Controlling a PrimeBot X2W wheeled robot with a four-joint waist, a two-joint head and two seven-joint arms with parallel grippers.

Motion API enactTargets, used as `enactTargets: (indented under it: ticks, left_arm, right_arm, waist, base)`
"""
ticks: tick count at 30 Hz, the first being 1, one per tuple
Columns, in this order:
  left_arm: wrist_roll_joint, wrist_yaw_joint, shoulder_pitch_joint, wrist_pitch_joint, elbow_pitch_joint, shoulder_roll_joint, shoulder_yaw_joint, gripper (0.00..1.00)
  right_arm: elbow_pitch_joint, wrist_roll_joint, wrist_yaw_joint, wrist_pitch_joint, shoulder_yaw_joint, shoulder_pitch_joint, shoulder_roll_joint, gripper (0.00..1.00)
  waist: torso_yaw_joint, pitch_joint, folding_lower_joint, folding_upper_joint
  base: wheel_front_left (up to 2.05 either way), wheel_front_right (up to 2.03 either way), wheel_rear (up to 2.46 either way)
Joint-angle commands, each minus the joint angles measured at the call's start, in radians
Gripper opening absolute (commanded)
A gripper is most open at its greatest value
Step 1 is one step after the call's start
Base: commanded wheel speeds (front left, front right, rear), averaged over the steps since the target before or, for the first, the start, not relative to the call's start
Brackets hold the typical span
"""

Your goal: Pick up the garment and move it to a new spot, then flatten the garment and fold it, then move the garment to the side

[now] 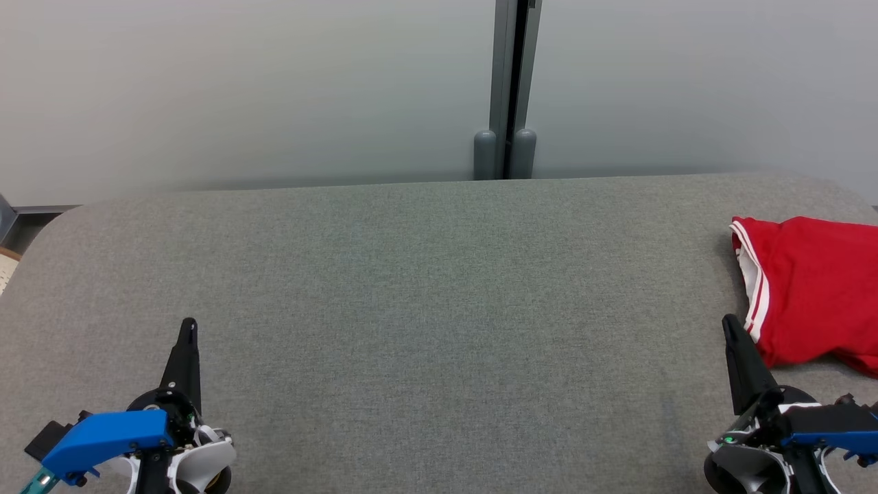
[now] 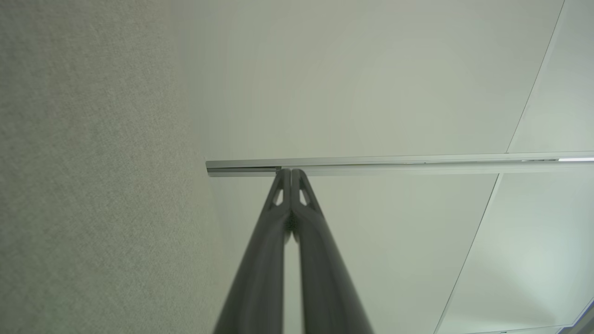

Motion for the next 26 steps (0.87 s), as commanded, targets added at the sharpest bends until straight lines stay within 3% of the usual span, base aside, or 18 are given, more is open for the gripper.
enactTargets:
  ticks: [1,26]
  left_arm:
    - [-0.003,-0.004,-0.011,0.004,-0.003,-0.001,0.004,0.00]
    - [-0.003,-0.004,-0.011,0.004,-0.003,-0.001,0.003,0.00]
  right_arm:
    - [0.001,0.002,0.001,0.003,-0.002,-0.011,-0.004,0.00]
    - [0.001,0.002,0.001,0.003,-0.002,-0.011,-0.004,0.00]
  waist:
    - [0.000,0.000,0.0001,0.0000]
    - [0.000,0.000,0.0001,0.0000]
  base:
    - [0.00,0.00,0.00]
    - [0.00,0.00,0.00]
